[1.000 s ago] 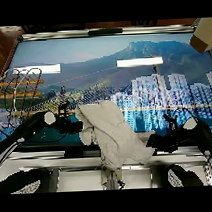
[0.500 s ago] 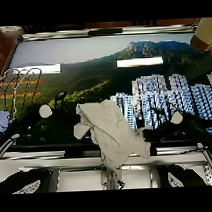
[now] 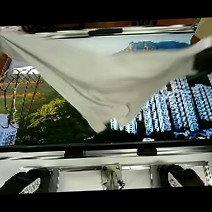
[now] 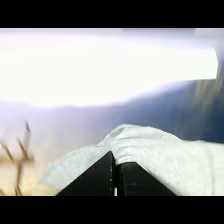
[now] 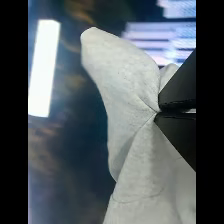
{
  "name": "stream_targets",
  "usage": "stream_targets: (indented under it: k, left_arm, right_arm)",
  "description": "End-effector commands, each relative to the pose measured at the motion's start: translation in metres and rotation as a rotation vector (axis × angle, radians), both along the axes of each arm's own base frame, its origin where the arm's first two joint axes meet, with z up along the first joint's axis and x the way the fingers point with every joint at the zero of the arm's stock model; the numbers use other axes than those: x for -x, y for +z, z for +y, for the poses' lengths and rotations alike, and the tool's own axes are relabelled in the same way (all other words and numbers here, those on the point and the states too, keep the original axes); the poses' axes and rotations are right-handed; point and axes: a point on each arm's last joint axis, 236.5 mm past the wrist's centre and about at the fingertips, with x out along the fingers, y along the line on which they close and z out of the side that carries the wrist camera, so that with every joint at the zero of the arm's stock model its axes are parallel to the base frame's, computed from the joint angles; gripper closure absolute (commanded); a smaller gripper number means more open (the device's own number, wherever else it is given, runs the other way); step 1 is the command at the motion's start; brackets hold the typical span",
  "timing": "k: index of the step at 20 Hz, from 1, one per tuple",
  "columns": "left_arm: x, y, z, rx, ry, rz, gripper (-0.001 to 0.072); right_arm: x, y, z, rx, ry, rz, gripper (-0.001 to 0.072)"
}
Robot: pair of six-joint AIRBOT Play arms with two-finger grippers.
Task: Fold the shirts.
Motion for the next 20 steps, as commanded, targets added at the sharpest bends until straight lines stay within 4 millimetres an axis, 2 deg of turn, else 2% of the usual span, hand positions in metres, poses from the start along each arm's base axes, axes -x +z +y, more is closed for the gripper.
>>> stream_targets:
  k: [1, 3, 5, 8, 11, 13, 16, 18, 20]
  left_arm:
    - [0.102, 0.133, 0.041, 0.065, 0.065, -0.364, 0.0678]
    - [0.134, 0.137, 0.047, 0.073, 0.066, -0.391, 0.0678]
    - [0.148, 0.116, 0.051, 0.067, 0.07, -0.333, 0.0678]
    - [0.144, 0.068, 0.051, 0.042, 0.077, -0.178, 0.0677]
    - [0.121, 0.031, 0.046, 0.014, 0.076, -0.074, 0.0677]
    - [0.099, 0.0, 0.042, -0.008, 0.075, 0.006, 0.0677]
    - [0.064, -0.074, 0.034, -0.054, 0.07, 0.175, 0.0677]
    - [0.041, -0.131, 0.027, -0.077, 0.061, 0.272, 0.0677]
    - [0.02, -0.192, 0.021, -0.067, 0.068, 0.354, 0.0676]
  right_arm:
    - [0.059, 0.151, -0.021, 0.032, -0.054, -0.416, 0.0629]
    - [0.078, 0.169, -0.023, 0.028, -0.059, -0.471, 0.0629]
    - [0.085, 0.18, -0.025, 0.033, -0.063, -0.516, 0.0629]
    - [0.076, 0.197, -0.021, 0.024, -0.052, -0.593, 0.0629]
    - [0.04, 0.188, -0.016, 0.016, -0.047, -0.57, 0.0629]
    - [-0.002, 0.165, -0.012, 0.024, -0.042, -0.507, 0.0628]
    - [-0.089, 0.107, -0.003, 0.012, -0.036, -0.379, 0.0629]
    - [-0.149, 0.051, 0.006, -0.025, -0.032, -0.279, 0.0628]
    - [-0.202, -0.019, 0.02, -0.099, -0.021, -0.16, 0.0629]
